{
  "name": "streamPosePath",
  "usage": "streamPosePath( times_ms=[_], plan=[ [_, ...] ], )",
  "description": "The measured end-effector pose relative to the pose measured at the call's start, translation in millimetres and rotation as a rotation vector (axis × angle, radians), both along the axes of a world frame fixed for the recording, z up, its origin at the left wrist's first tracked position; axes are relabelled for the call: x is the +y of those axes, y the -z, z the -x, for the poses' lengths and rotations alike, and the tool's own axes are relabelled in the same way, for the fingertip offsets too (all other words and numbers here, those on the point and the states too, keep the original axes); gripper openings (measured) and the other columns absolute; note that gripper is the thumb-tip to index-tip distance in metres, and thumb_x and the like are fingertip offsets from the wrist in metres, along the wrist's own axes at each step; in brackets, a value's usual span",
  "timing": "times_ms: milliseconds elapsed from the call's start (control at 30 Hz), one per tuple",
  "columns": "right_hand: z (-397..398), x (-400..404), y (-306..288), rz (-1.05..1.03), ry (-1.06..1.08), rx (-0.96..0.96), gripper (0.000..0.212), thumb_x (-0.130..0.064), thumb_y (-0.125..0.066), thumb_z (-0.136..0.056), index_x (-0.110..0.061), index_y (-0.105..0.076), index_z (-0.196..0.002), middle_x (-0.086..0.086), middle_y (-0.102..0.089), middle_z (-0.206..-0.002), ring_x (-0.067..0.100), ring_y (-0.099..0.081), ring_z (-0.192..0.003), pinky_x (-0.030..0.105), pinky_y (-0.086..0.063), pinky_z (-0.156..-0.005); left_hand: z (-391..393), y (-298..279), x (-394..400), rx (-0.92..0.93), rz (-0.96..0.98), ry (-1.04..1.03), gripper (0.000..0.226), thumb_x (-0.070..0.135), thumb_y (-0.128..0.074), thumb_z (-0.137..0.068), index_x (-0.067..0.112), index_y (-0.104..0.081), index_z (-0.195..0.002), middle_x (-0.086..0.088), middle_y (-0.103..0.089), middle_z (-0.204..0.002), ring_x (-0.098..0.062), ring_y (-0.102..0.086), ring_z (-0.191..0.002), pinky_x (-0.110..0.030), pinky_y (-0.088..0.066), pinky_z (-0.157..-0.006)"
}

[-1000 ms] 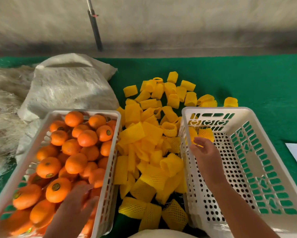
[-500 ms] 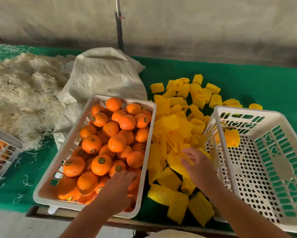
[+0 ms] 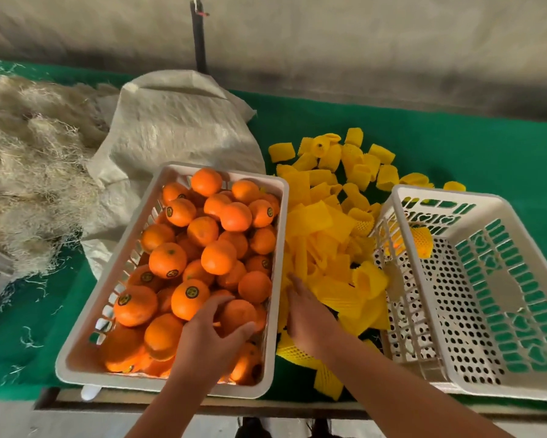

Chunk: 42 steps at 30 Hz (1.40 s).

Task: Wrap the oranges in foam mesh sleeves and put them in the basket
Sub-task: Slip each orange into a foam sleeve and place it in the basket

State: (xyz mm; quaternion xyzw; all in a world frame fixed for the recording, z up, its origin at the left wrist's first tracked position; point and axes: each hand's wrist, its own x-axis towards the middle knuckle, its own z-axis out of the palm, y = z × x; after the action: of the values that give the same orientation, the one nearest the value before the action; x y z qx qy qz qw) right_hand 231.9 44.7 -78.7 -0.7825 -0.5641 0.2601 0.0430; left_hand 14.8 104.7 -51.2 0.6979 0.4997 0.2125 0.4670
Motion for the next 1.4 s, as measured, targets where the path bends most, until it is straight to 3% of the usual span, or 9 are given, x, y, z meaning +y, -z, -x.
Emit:
streamPosePath(
  times_ms=[100, 167, 267, 467, 700, 833, 967, 1133, 1400],
  plan=[
    [-6, -11, -11, -0.173, 0.192, 0.046, 0.047, -0.026, -0.055, -0.106, -0.021, -0.046, -0.153, -0.005, -0.034, -0.165, 0.022, -0.051, -0.138, 0.037, -0.048, -0.109, 4, -10, 2, -0.131, 0.201, -0.068, 0.063, 0.069, -0.082, -0.070, 0.053, -0.055, -0.124, 0.027, -0.057, -0.117, -0.010, -0.063, -0.103, -0.025, -0.055, -0.075],
    [-12, -21, -21, -0.367, 0.309, 0.048, 0.026, -0.029, -0.051, -0.109, -0.018, -0.067, -0.127, -0.004, -0.063, -0.134, 0.016, -0.063, -0.113, 0.033, -0.054, -0.092, 4, -22, 1, -0.268, 0.362, -0.090, 0.064, 0.069, -0.082, -0.065, 0.054, -0.057, -0.122, 0.024, -0.060, -0.114, -0.019, -0.070, -0.098, -0.028, -0.060, -0.073],
    [-20, -31, -43, -0.557, 0.352, 0.028, 0.017, -0.033, -0.062, -0.104, -0.022, -0.073, -0.098, -0.012, -0.065, -0.095, 0.006, -0.061, -0.081, 0.027, -0.053, -0.067, -7, -40, -2, -0.455, 0.545, 0.017, 0.058, 0.055, -0.080, -0.068, 0.048, -0.063, -0.123, 0.024, -0.060, -0.112, -0.012, -0.072, -0.102, -0.036, -0.064, -0.077],
    [-27, -29, -69, -0.472, 0.271, -0.016, 0.024, -0.020, -0.071, -0.096, -0.023, -0.075, -0.120, -0.005, -0.061, -0.129, 0.011, -0.066, -0.102, 0.005, -0.042, -0.074, -53, -78, -13, -0.272, 0.377, 0.396, 0.059, 0.054, -0.069, -0.076, 0.054, -0.053, -0.133, 0.035, -0.050, -0.116, -0.001, -0.065, -0.106, -0.023, -0.060, -0.077],
    [-51, -43, -97, -0.339, -0.076, -0.078, 0.054, -0.026, -0.073, -0.093, -0.028, -0.055, -0.144, 0.000, -0.028, -0.158, 0.017, -0.064, -0.108, 0.024, -0.056, -0.071, -101, -95, -33, -0.007, 0.236, 0.554, 0.031, 0.065, -0.061, -0.073, 0.078, -0.051, -0.099, 0.048, -0.030, -0.136, 0.012, -0.043, -0.117, -0.019, -0.048, -0.088],
    [-66, -55, -99, -0.303, -0.127, -0.100, 0.057, -0.027, -0.068, -0.095, -0.031, -0.049, -0.148, -0.003, -0.018, -0.164, 0.018, -0.065, -0.099, 0.028, -0.056, -0.066, -124, -89, -34, -0.076, 0.454, 0.377, 0.026, 0.057, -0.066, -0.077, 0.060, -0.058, -0.101, 0.036, -0.049, -0.108, -0.010, -0.063, -0.097, -0.027, -0.063, -0.069],
    [-82, -70, -99, -0.293, -0.142, -0.085, 0.026, -0.018, -0.060, -0.096, -0.030, -0.064, -0.118, -0.004, -0.020, -0.165, 0.017, -0.066, -0.093, 0.018, -0.040, -0.055, -144, -88, -36, -0.188, 0.617, 0.083, 0.028, 0.010, -0.078, -0.089, 0.027, -0.061, -0.102, 0.009, -0.052, -0.103, -0.015, -0.072, -0.080, -0.020, -0.059, -0.061],
    [-103, -82, -83, -0.211, -0.054, -0.003, 0.045, -0.011, -0.052, -0.095, -0.023, -0.054, -0.139, -0.007, -0.022, -0.167, 0.024, -0.062, -0.119, 0.031, -0.055, -0.085, -157, -105, -43, -0.779, 0.988, -0.303, 0.045, 0.023, -0.080, -0.085, 0.008, -0.063, -0.124, -0.024, -0.070, -0.111, -0.046, -0.072, -0.090, -0.041, -0.062, -0.062],
    [-116, -92, -95, -0.417, 0.119, 0.337, 0.073, -0.036, -0.060, -0.084, -0.032, -0.034, -0.152, -0.024, -0.021, -0.161, 0.006, -0.045, -0.130, 0.007, -0.035, -0.090, -177, -100, -73, -0.268, 0.380, -0.107, 0.060, 0.065, -0.091, -0.062, 0.038, -0.073, -0.113, 0.009, -0.073, -0.108, -0.016, -0.076, -0.093, -0.032, -0.064, -0.069]
  ],
)
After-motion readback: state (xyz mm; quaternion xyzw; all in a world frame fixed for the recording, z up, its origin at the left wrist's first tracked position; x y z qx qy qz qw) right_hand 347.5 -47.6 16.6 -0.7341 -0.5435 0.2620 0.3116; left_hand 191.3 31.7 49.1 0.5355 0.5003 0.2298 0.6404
